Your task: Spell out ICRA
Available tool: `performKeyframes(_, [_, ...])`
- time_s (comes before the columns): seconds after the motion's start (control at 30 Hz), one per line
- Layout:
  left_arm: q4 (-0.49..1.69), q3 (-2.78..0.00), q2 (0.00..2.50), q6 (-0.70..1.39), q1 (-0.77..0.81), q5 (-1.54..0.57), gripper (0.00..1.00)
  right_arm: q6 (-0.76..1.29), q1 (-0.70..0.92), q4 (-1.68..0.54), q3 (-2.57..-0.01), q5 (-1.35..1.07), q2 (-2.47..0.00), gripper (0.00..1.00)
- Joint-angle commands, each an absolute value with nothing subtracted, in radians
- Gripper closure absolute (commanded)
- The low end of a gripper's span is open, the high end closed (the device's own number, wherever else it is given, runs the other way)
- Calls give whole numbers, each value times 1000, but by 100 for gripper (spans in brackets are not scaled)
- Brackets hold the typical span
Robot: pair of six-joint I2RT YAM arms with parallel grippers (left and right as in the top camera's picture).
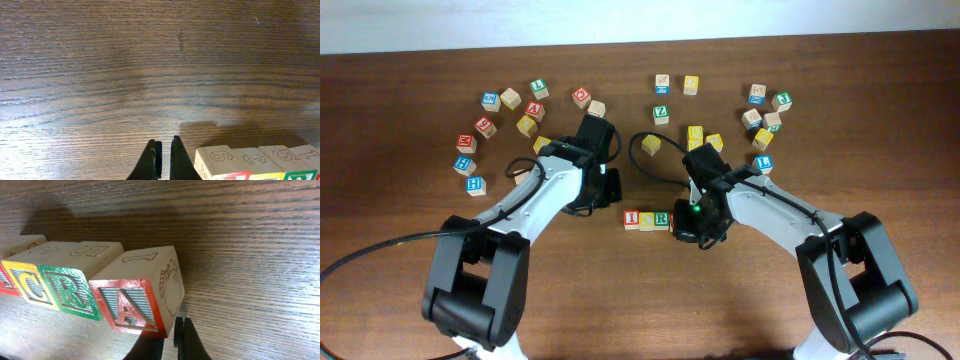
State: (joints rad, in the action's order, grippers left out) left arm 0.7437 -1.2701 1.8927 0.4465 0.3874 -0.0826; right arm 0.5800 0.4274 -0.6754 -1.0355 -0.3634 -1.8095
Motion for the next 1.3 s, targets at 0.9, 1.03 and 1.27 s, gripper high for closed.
performKeyframes(0.9, [681,-1279,1900,455,450,-97,100,422,227,-876,-1137,-318,-1760,96])
performKeyframes(1.03, [665,-1278,1909,471,452,-136,100,423,219,-865,-1137,-203,-1760,95])
performKeyframes(1.27, [659,-1278,1991,474,478,-203,100,422,194,-861,-1137,-182,-1760,95])
